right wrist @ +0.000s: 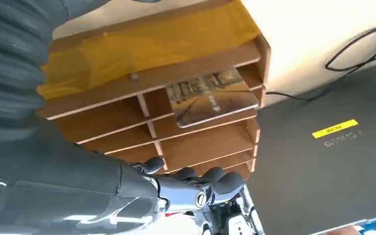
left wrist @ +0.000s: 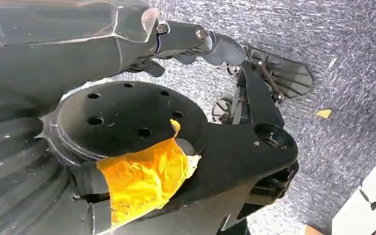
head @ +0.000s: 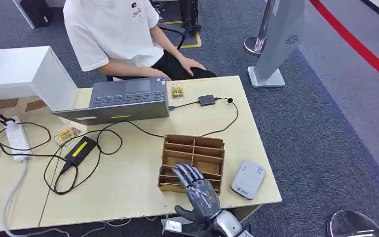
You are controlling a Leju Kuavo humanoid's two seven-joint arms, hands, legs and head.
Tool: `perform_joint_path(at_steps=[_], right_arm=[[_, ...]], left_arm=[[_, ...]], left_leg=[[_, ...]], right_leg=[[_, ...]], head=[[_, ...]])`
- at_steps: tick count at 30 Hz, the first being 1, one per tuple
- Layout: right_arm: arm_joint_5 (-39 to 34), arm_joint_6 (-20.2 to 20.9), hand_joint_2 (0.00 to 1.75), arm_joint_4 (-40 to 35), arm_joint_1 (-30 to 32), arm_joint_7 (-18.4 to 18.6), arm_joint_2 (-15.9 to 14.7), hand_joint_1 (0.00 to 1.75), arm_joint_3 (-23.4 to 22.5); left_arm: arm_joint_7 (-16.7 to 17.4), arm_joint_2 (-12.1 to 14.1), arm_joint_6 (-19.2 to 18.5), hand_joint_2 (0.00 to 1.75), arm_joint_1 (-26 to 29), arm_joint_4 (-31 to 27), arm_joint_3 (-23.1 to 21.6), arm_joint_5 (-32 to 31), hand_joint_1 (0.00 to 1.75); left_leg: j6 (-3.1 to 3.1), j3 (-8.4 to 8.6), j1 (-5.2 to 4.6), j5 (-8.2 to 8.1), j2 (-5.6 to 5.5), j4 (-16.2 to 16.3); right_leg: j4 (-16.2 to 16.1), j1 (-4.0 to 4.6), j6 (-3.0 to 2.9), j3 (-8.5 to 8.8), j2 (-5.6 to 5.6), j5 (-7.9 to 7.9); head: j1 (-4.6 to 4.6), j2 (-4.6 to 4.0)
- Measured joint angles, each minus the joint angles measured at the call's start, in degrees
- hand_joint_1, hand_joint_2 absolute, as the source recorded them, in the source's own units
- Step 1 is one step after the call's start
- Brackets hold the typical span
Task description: Pass the card to the sensor for recognition and then transmit it.
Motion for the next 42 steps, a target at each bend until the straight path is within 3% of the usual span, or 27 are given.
perform_joint_path(at_steps=[15,16,18,19,23,30,37,38,39,40,42], right_arm=[[-0.57,0.07,1.75,1.77,-1.81,0.7,2.05,0.0,0.61],[-0.57,0.09,1.75,1.81,-1.81,0.7,2.08,0.0,0.61],[-0.63,0.07,1.75,1.84,-1.8,0.68,2.08,0.0,0.61],[-0.78,0.07,1.75,1.81,-1.78,0.68,2.08,0.0,0.61],[-1.14,0.2,1.75,1.81,-1.76,0.74,2.08,0.0,0.61],[-0.35,0.11,1.75,1.75,-1.07,1.66,2.05,0.0,0.3],[-0.33,0.0,1.75,1.75,0.0,1.49,1.84,0.02,-0.37],[-0.33,0.0,1.75,1.75,0.05,1.49,1.81,0.99,-0.42],[-0.33,0.0,1.75,1.75,0.12,1.44,1.81,0.99,-0.48],[-0.35,0.0,1.75,1.75,0.18,1.42,1.81,1.75,-0.53],[-0.48,-0.02,1.75,1.75,0.24,1.25,1.81,1.75,-0.63]], left_arm=[[-0.57,-0.07,0.68,1.75,-0.13,0.13,2.84,3.1,0.0],[-0.61,-0.09,0.68,0.0,-0.13,0.13,3.04,3.32,0.0],[-1.0,-0.13,0.68,0.0,-0.14,0.13,3.25,3.58,0.0],[-1.65,-0.18,0.55,1.75,-0.14,0.13,3.43,3.61,0.0],[-4.56,-0.22,0.98,1.75,-0.21,0.13,3.74,3.48,0.0],[-12.53,0.43,6.89,1.75,-0.26,0.13,3.91,1.51,0.0],[-12.74,1.07,7.02,1.75,-0.28,0.13,3.93,2.36,0.0],[-12.74,1.07,6.99,1.75,-0.29,0.13,3.93,2.4,0.0],[-12.74,1.07,6.93,1.75,-0.29,0.13,3.93,2.58,0.0],[-12.74,1.07,6.8,1.75,-0.29,0.13,3.93,2.75,0.0],[-12.74,1.09,6.62,1.75,-0.29,0.13,3.98,2.99,0.0]], left_leg=[[0.0,0.0,0.0,0.0,0.0,0.0],[0.0,0.0,0.0,0.0,0.0,0.0],[0.0,0.0,0.0,0.0,0.0,0.0],[0.0,0.0,0.0,0.0,0.0,0.0],[0.0,0.0,0.0,0.0,0.0,0.0],[0.0,0.01,0.0,0.0,0.0,0.0],[0.0,0.0,0.0,0.0,0.01,0.0],[0.0,0.0,0.0,0.0,0.01,0.0],[0.0,0.0,0.0,0.0,0.01,0.0],[0.0,0.0,0.0,0.0,0.01,0.0],[0.0,0.0,0.0,0.0,0.01,0.0]], right_leg=[[0.0,0.0,0.0,-0.01,0.0,0.0],[0.0,0.0,0.0,-0.01,0.0,0.0],[0.0,0.0,0.0,-0.01,0.0,0.0],[0.0,0.0,0.0,-0.01,0.0,0.0],[0.0,0.0,0.0,-0.01,0.0,0.0],[0.0,0.0,0.0,-0.02,0.0,0.0],[0.0,0.0,0.0,-0.03,0.01,0.0],[0.0,0.0,0.0,-0.02,0.01,0.0],[0.0,0.0,0.0,-0.02,0.01,0.0],[0.0,0.0,0.0,-0.02,0.01,0.0],[0.0,0.0,0.0,-0.02,0.01,0.0]], head=[[0.02,0.0],[0.02,0.02],[0.02,0.02],[0.0,0.0],[0.02,0.0],[0.02,0.0],[0.02,0.02],[0.02,0.0],[0.02,0.02],[0.02,0.0],[0.02,0.02]])
